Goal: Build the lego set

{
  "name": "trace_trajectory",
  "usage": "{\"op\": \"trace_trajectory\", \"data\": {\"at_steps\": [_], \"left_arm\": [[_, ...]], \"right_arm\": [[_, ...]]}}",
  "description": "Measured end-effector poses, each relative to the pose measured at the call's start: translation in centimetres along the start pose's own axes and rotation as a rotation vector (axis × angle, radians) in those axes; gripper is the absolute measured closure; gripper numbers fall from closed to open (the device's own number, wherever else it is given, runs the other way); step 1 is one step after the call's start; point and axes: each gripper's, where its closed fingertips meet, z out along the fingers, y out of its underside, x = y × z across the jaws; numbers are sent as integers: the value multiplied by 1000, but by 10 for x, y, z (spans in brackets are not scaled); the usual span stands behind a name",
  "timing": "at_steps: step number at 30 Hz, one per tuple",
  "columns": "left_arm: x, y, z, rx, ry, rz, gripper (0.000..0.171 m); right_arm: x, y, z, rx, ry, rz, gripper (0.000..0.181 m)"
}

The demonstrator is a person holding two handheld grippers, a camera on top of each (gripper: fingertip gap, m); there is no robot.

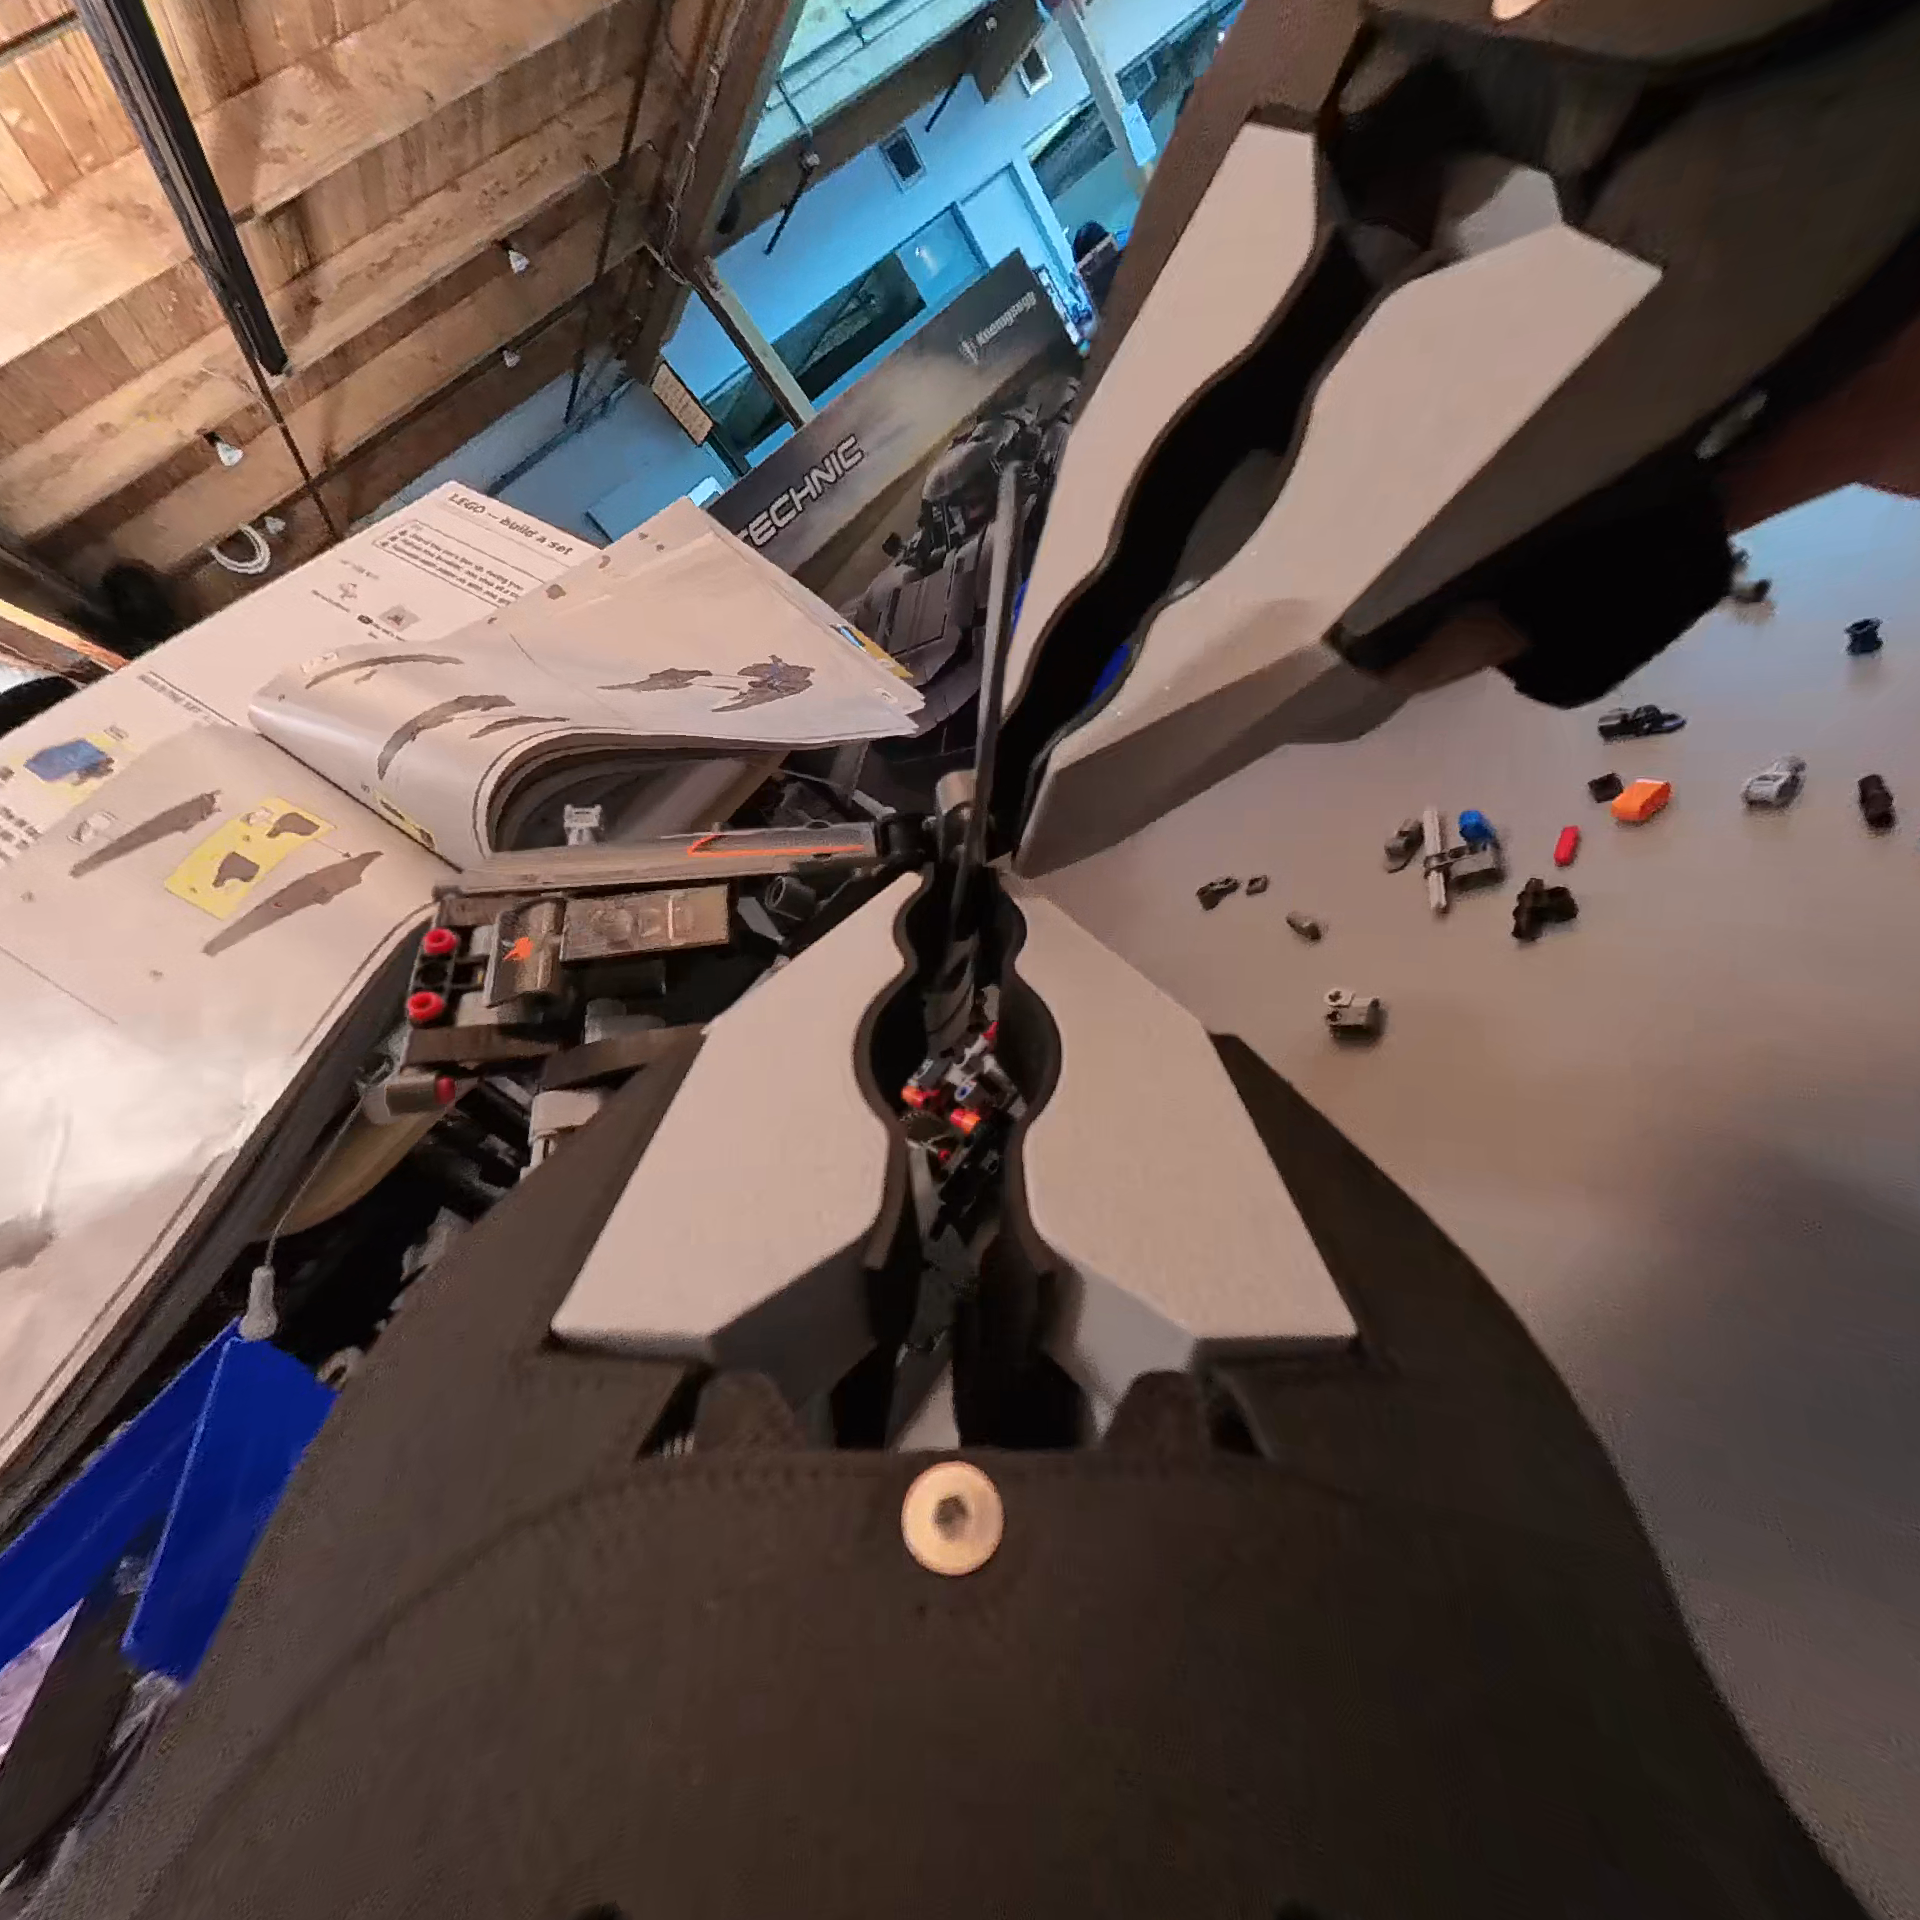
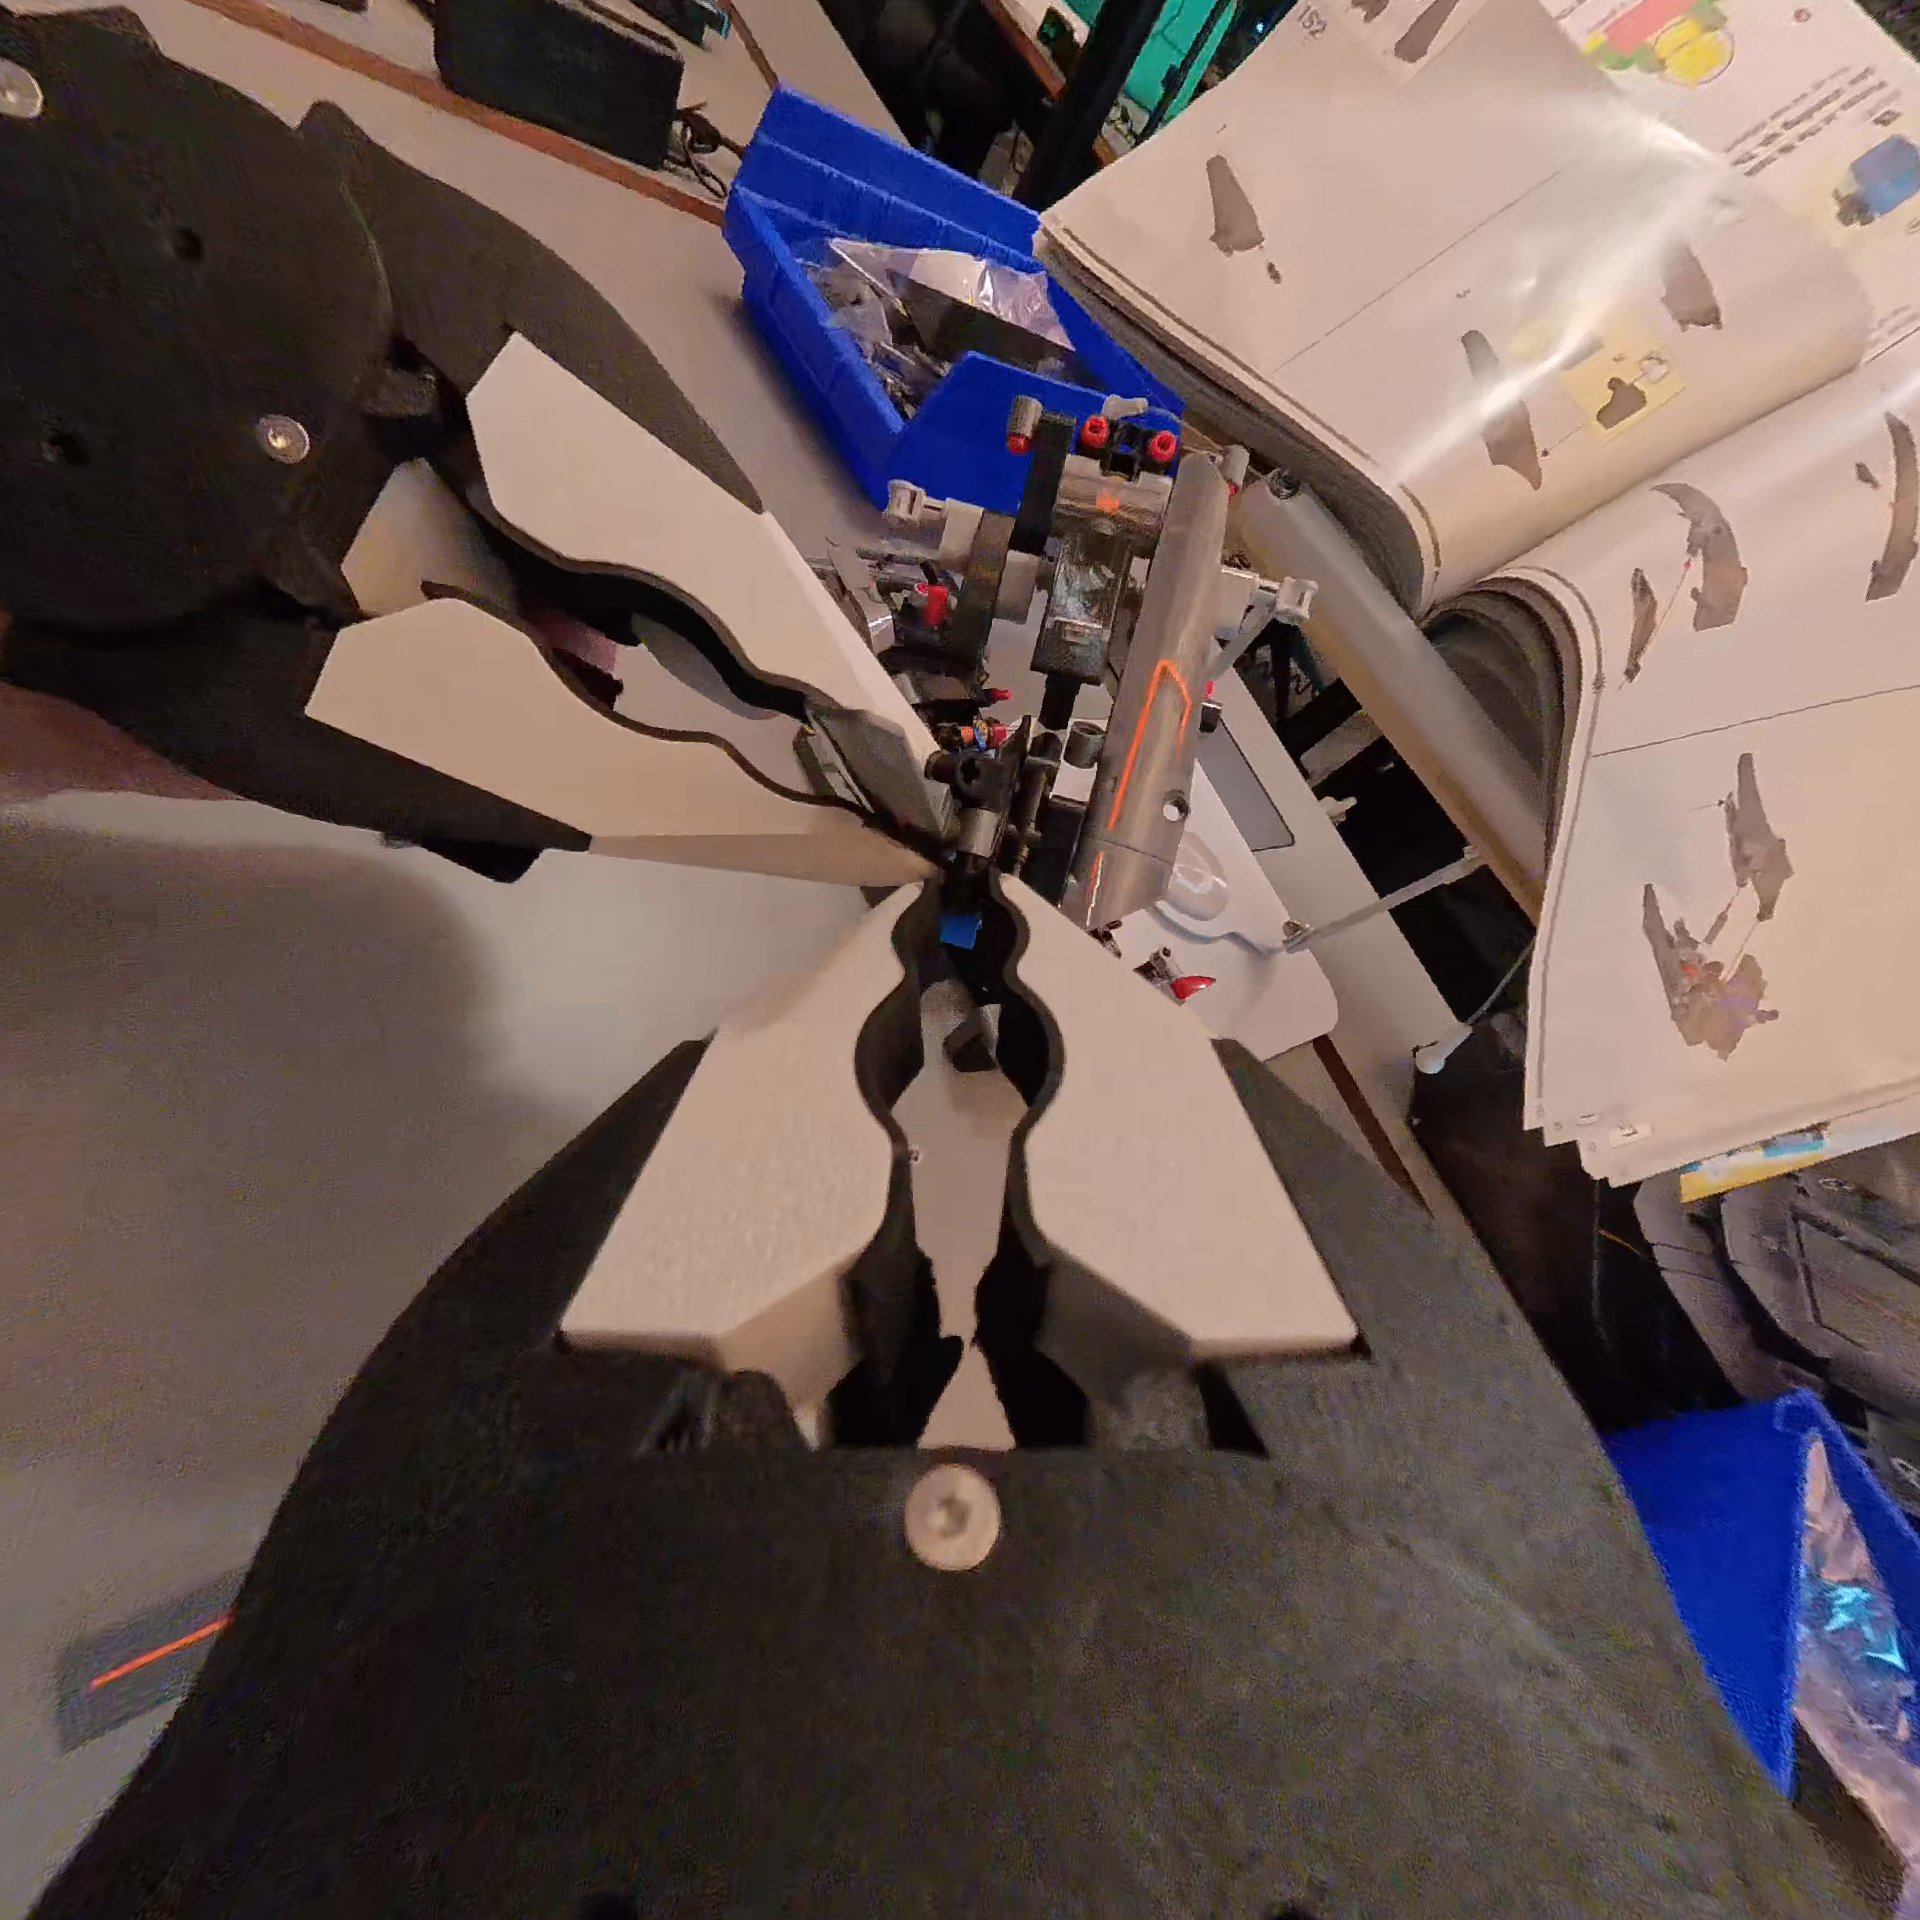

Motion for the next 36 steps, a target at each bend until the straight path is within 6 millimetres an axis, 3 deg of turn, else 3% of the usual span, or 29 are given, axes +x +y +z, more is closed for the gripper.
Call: {"op": "trace_trajectory", "data": {"at_steps": [11, 14, 19, 23, 27, 33, 36], "left_arm": [[-13, -5, 2, -28, -116, -100, 167], [-45, 11, -8, -51, -197, -195, 168], [-35, 2, -7, -2, -140, -153, 168], [-34, 2, -10, 33, -114, -182, 167], [-30, 3, -14, 21, -56, -186, 167], [-4, 31, -23, -147, 96, -168, 167], [9, 46, -30, -187, 157, -199, 166]], "right_arm": [[6, -1, 0, -8, 146, 23, 177], [-8, 5, -1, -6, 118, 27, 177], [5, 9, -18, 61, 78, 121, 176], [0, 16, -27, 79, 15, 151, 177], [-31, 40, -29, -10, -102, 70, 177], [-85, 70, -21, -125, -250, -22, 176], [-98, 82, -13, -184, -275, -83, 176]]}}
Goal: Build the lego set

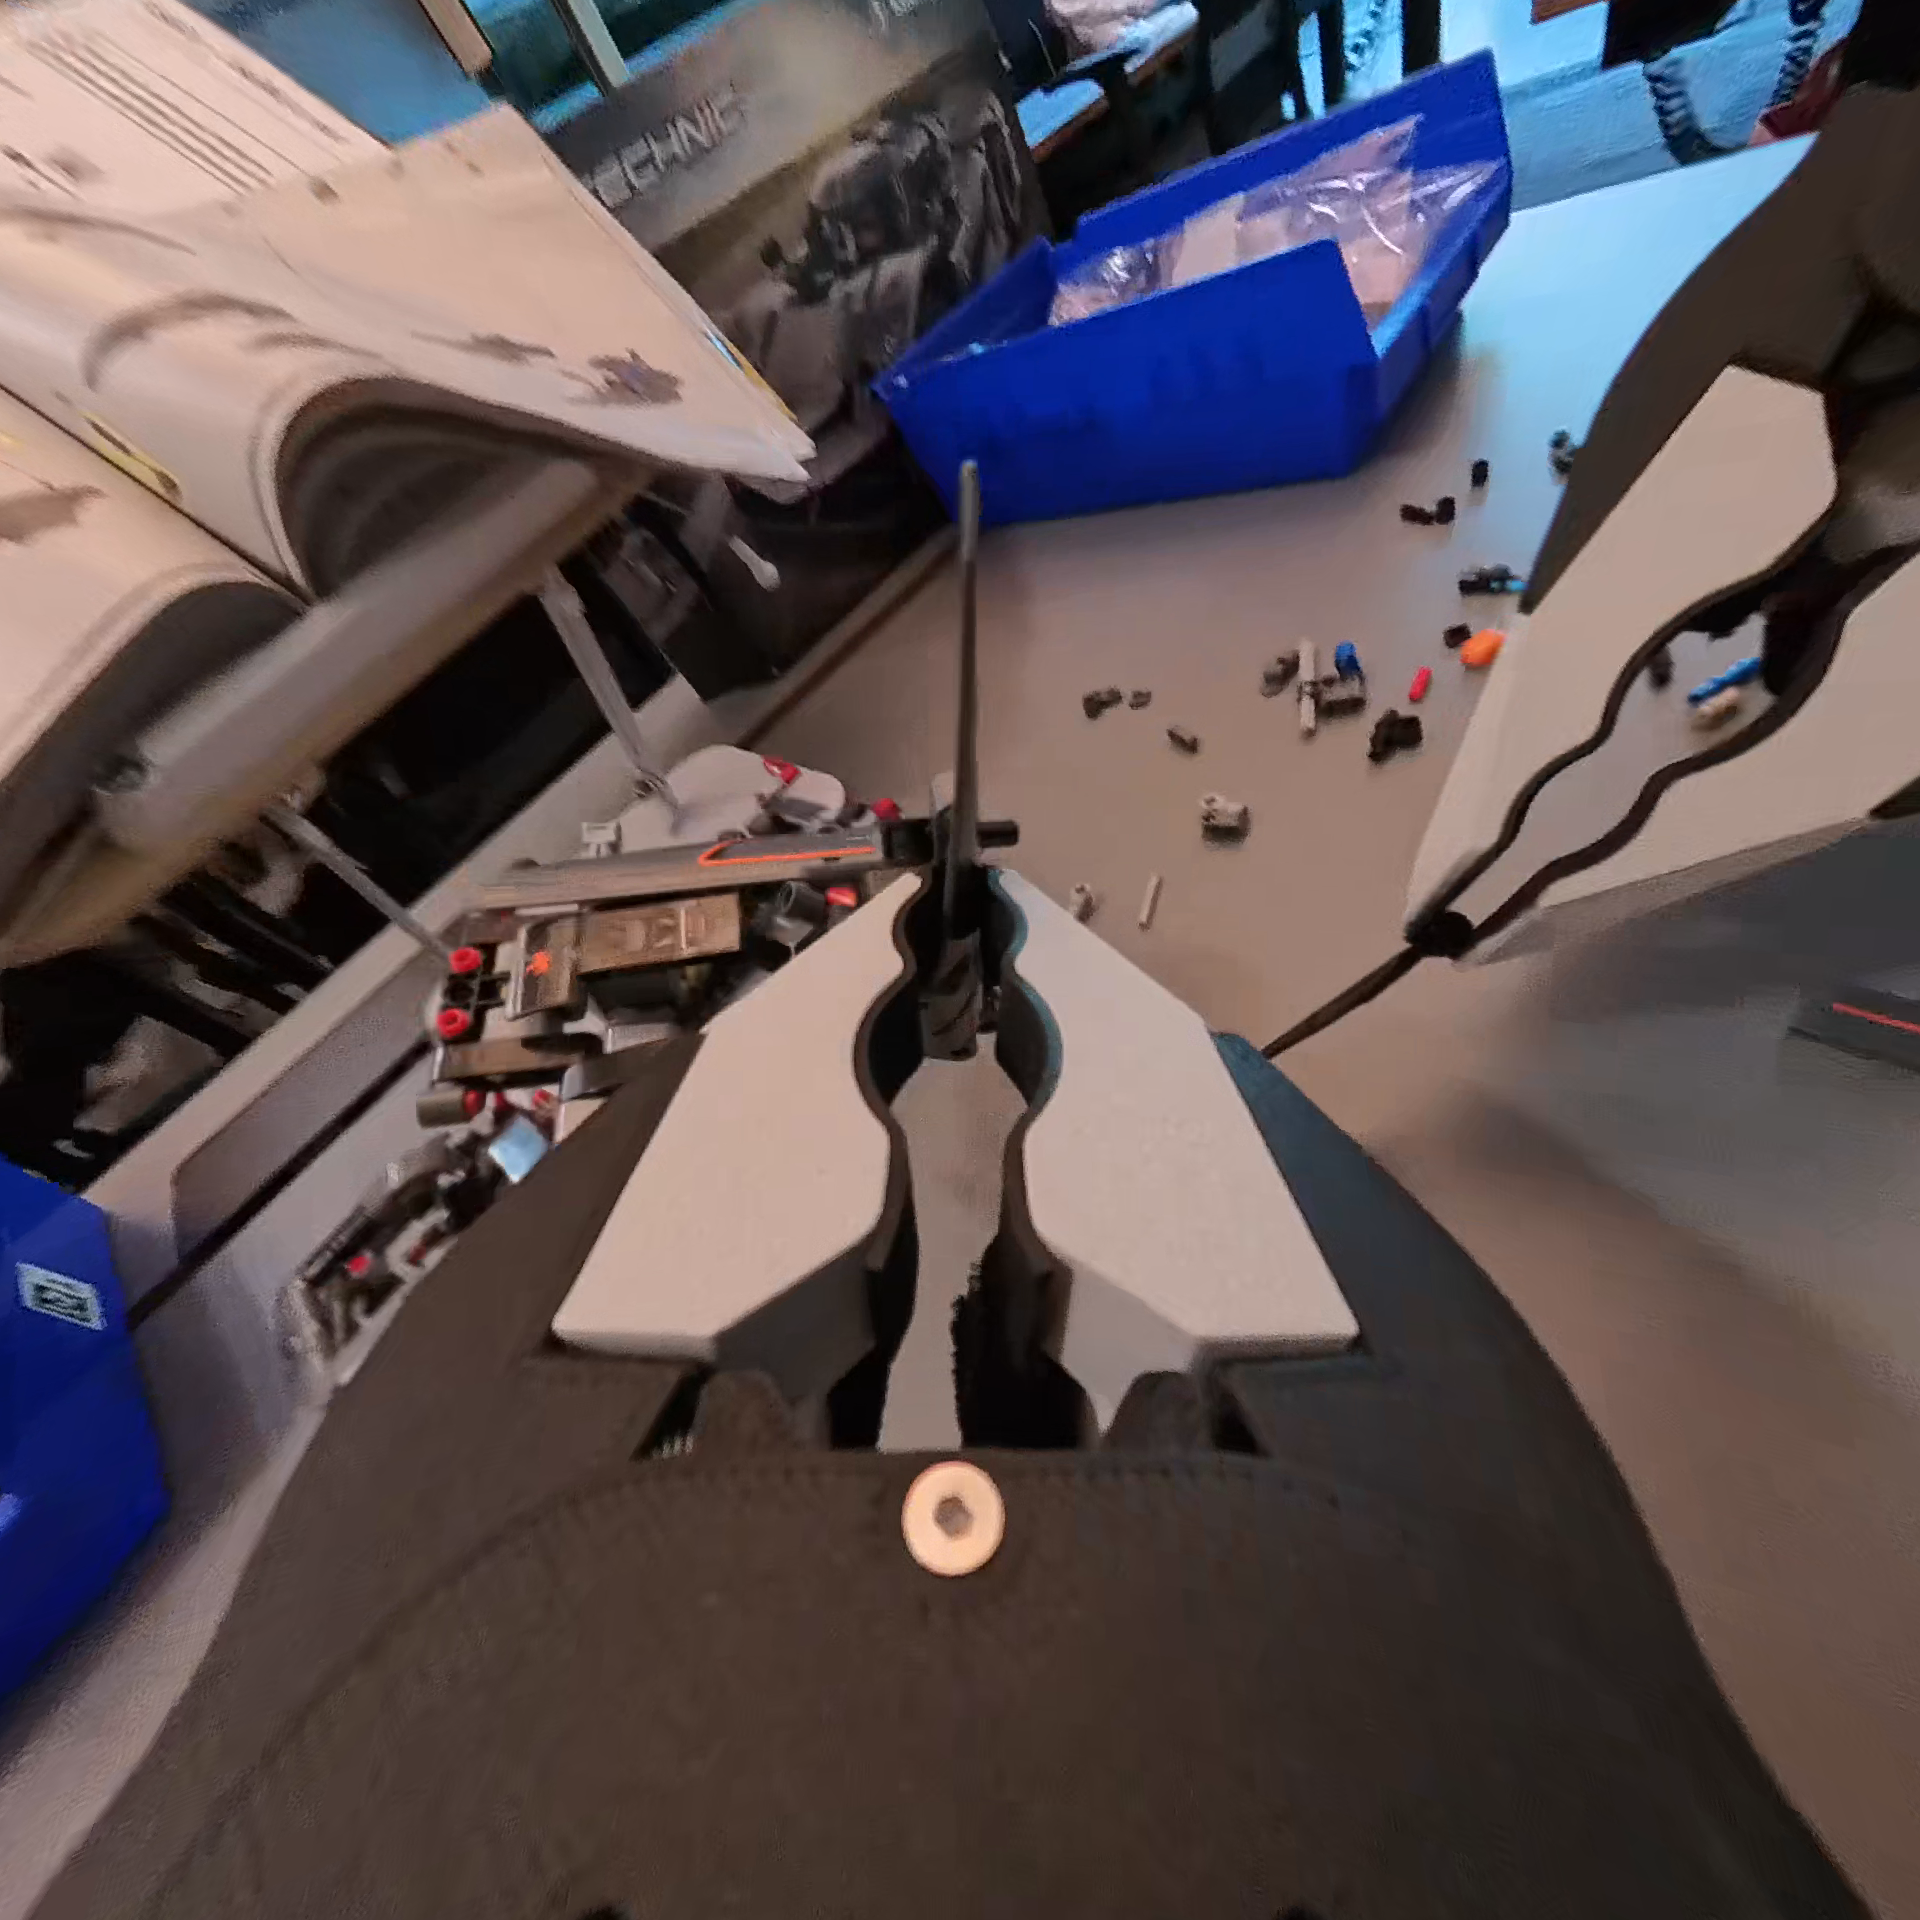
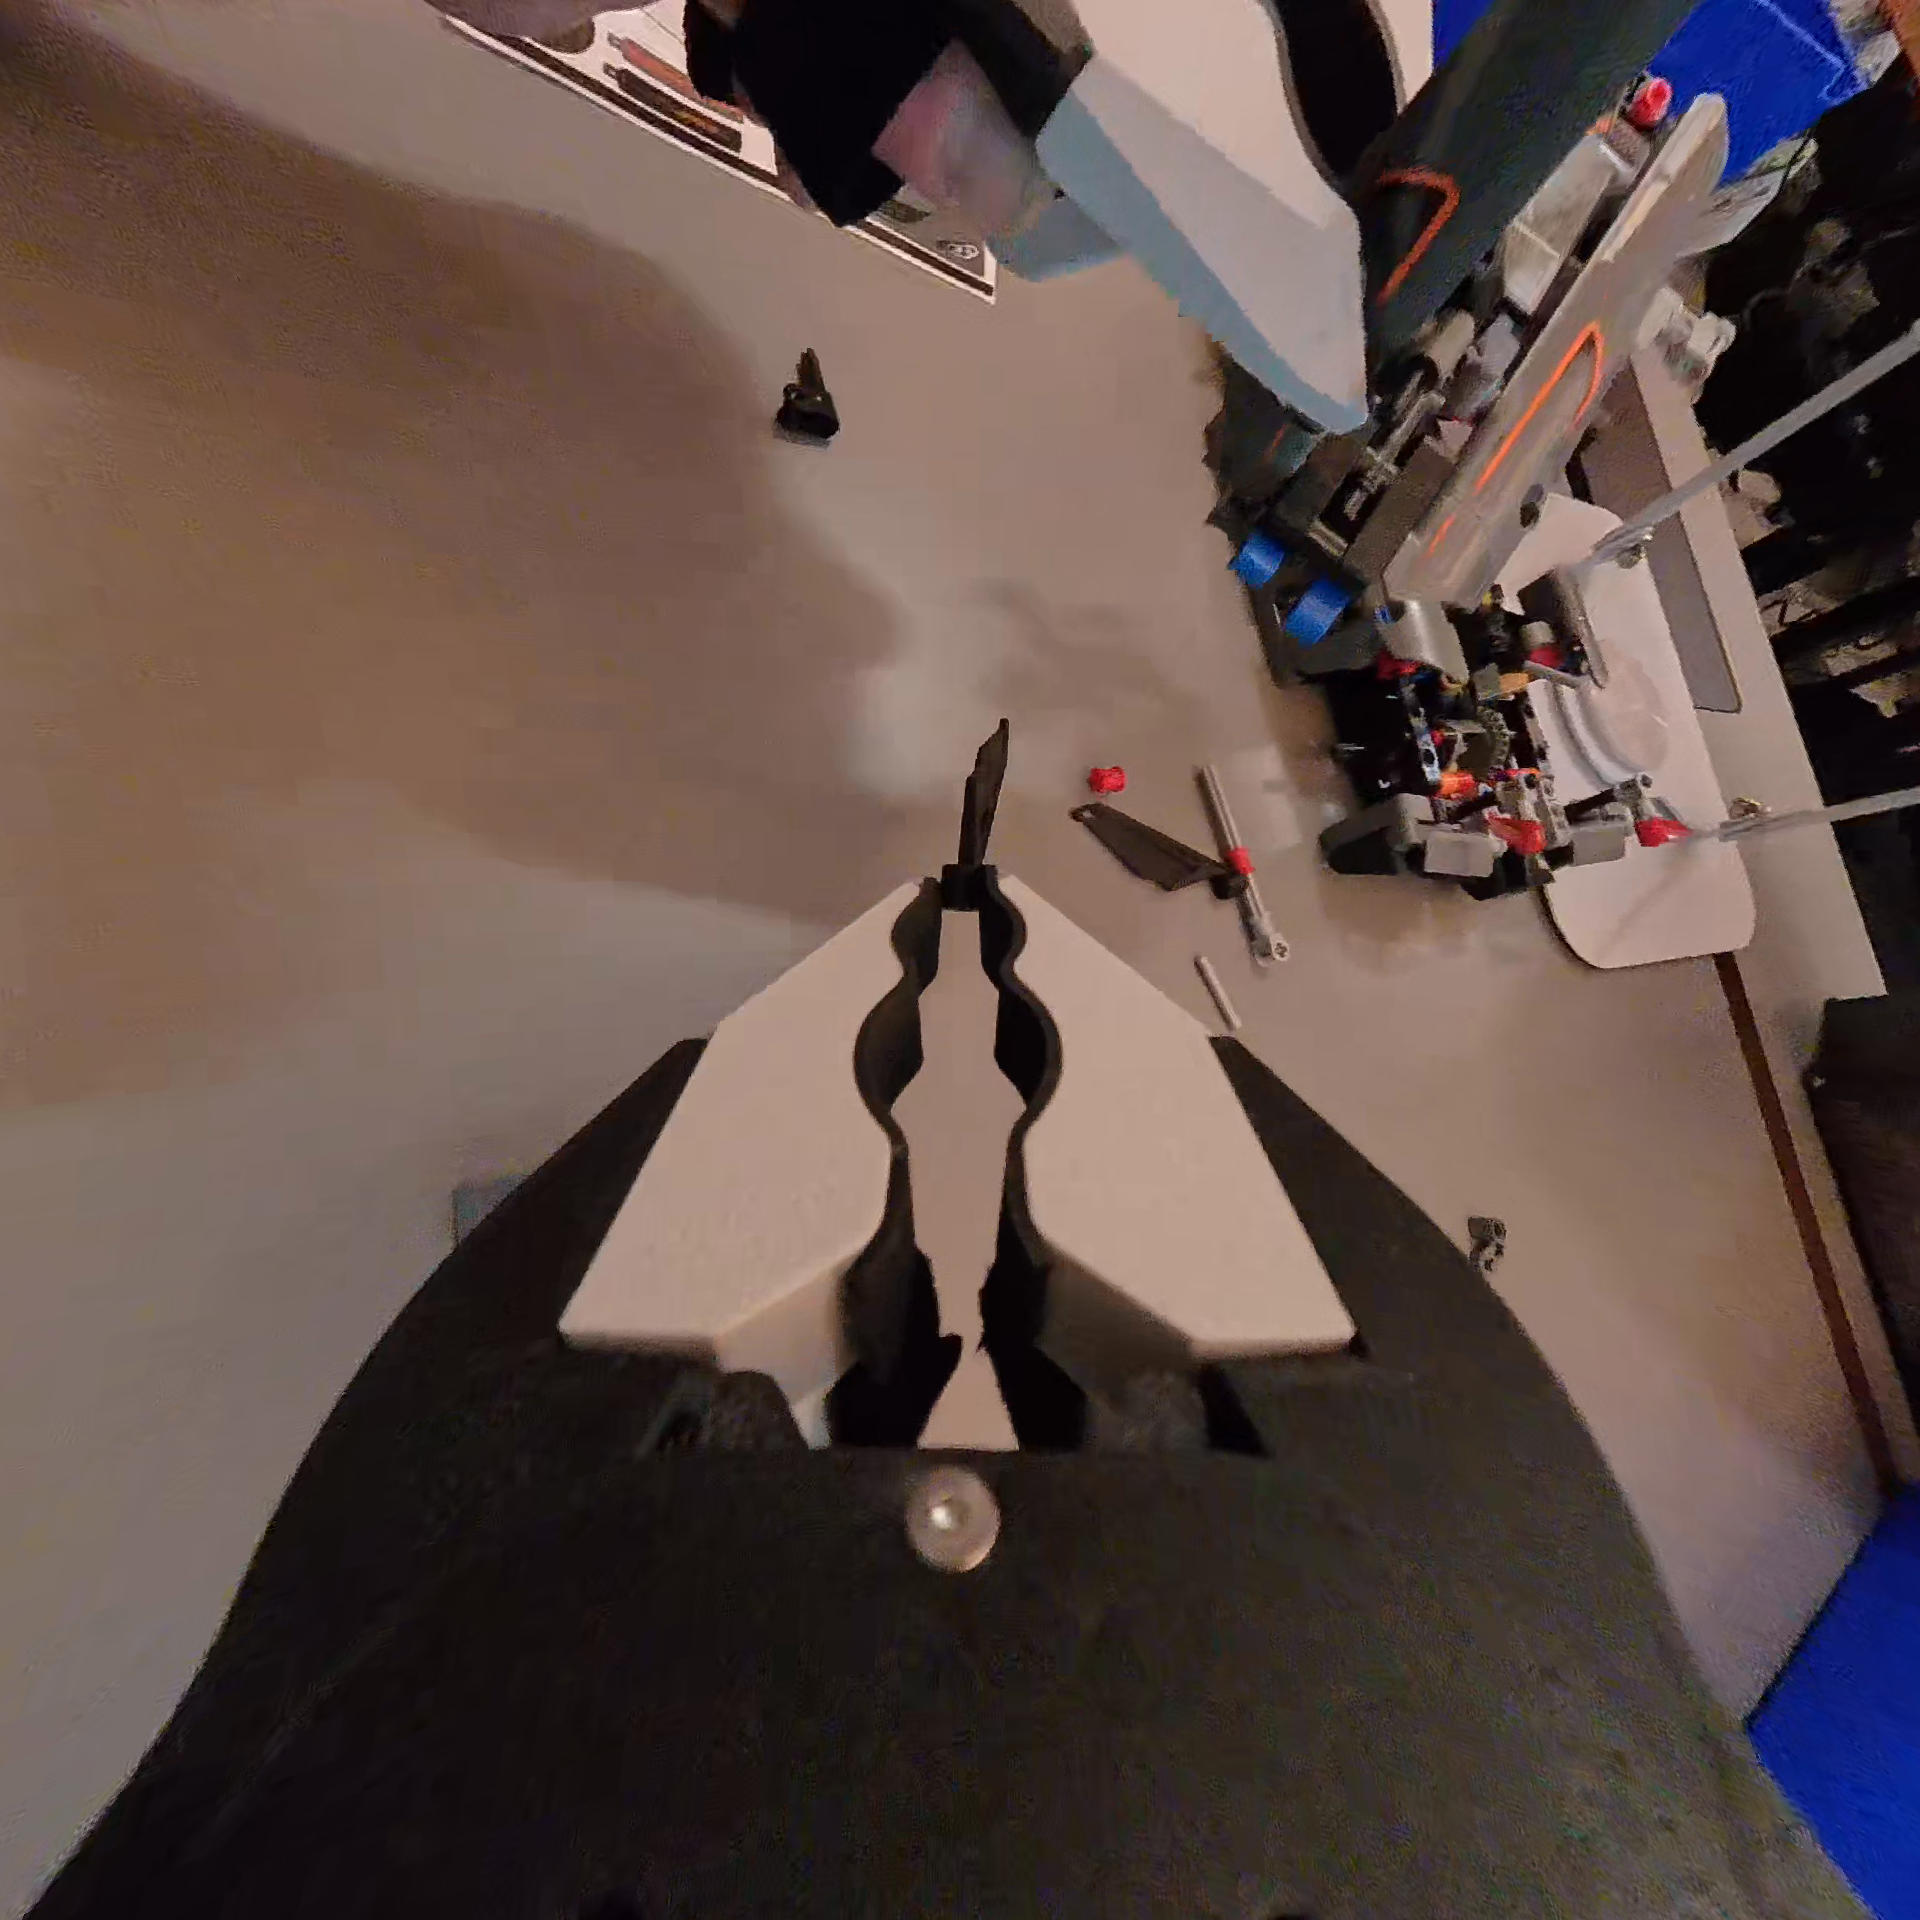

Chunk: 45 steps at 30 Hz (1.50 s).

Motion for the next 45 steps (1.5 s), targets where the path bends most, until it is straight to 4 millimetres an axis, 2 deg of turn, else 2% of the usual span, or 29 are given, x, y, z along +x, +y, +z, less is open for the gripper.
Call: {"op": "trace_trajectory", "data": {"at_steps": [8, 15, 20, 27, 36, 45], "left_arm": [[21, 40, -5, -131, 124, -58, 165], [38, 54, -8, -151, 237, -140, 165], [46, 64, -11, -174, 289, -139, 165], [48, 66, -13, -173, 316, -159, 163], [46, 64, -17, -154, 315, -181, 145], [41, 60, -29, -124, 307, -202, 131]], "right_arm": [[-15, 3, 15, -40, -52, -36, 176], [-20, 4, 20, -47, -58, -41, 176], [-21, 5, 25, -43, -58, -40, 176], [-19, 5, 25, -18, -68, -39, 176], [-14, 6, 20, 0, -60, -28, 176], [-11, 2, 7, 59, -56, 23, 176]]}}
